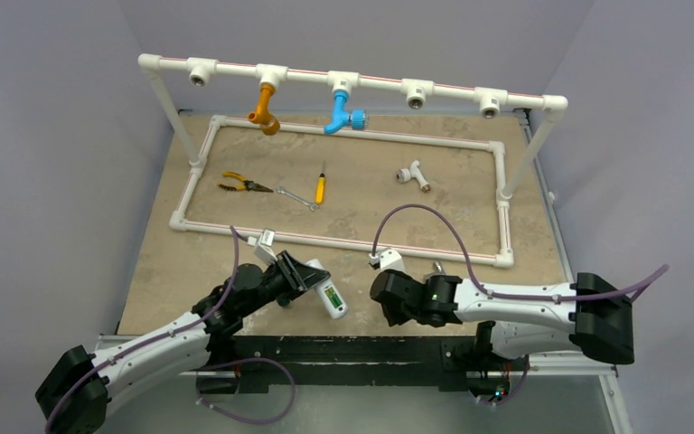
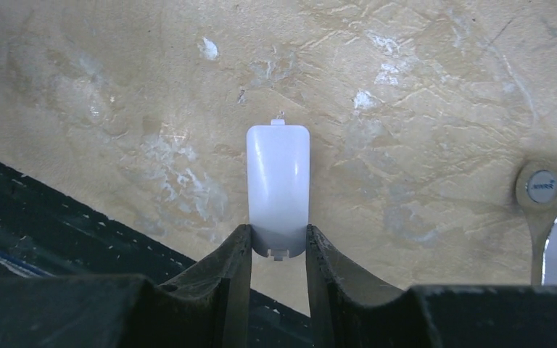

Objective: Load the batteries into the remote control
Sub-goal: Pick up the battery cover at the center of the board.

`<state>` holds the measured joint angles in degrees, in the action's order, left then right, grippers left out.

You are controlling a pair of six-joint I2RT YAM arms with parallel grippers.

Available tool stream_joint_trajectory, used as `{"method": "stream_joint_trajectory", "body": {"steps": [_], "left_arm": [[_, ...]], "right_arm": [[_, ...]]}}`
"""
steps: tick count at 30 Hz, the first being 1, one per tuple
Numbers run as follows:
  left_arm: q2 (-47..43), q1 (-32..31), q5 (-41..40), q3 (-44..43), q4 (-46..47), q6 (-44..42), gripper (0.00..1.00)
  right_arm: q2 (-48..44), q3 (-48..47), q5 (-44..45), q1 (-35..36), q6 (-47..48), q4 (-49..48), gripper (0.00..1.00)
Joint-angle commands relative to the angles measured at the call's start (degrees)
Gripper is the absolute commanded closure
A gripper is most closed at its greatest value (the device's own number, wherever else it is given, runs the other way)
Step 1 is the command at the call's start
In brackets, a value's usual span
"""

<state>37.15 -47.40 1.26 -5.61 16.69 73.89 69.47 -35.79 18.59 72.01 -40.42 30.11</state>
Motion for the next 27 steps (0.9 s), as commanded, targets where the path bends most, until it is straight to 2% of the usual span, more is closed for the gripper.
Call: {"method": "stream_joint_trajectory", "body": {"steps": [1,9,15,27], "left_arm": [[0.3,-0.2,0.3,-1.3,4.8,-0.7,1.00],[2.0,-0.2,0.4,-1.5,6.6,-0.5,1.00],[2.9,-0.2,-0.3,-1.8,7.3,0.2,1.00],[4.3,-0.2,0.1,-2.7,8.8,0.1,1.00]], "right_arm": [[-5.4,-2.9,2.7,0.4,-1.7,4.9,0.78],[-9.3,-9.6,3.0,0.4,-0.8,9.7,0.78],[-10.4,-14.9,1.9,0.5,0.3,9.6,0.79],[-1.5,-21.9,-2.3,1.3,0.3,4.2,0.79]]}}
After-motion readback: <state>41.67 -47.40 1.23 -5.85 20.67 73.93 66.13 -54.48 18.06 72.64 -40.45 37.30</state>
